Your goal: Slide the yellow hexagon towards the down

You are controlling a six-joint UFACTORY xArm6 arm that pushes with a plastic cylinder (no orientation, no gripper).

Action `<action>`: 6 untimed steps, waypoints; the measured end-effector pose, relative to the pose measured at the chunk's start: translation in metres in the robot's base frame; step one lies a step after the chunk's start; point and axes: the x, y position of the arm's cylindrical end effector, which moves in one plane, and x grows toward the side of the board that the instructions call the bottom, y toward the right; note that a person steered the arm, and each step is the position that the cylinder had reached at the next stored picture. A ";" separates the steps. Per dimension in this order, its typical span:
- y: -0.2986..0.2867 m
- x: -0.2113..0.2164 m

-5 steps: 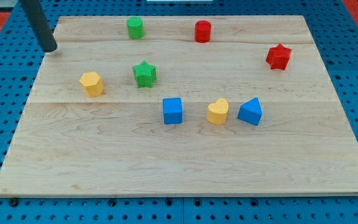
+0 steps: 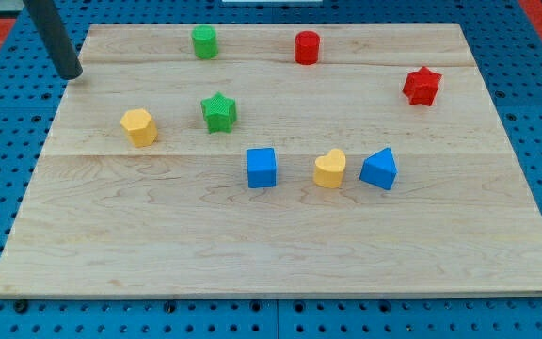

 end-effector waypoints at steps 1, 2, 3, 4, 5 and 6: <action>0.000 0.012; 0.033 0.035; 0.076 0.045; 0.099 0.089; 0.111 0.124; 0.106 0.134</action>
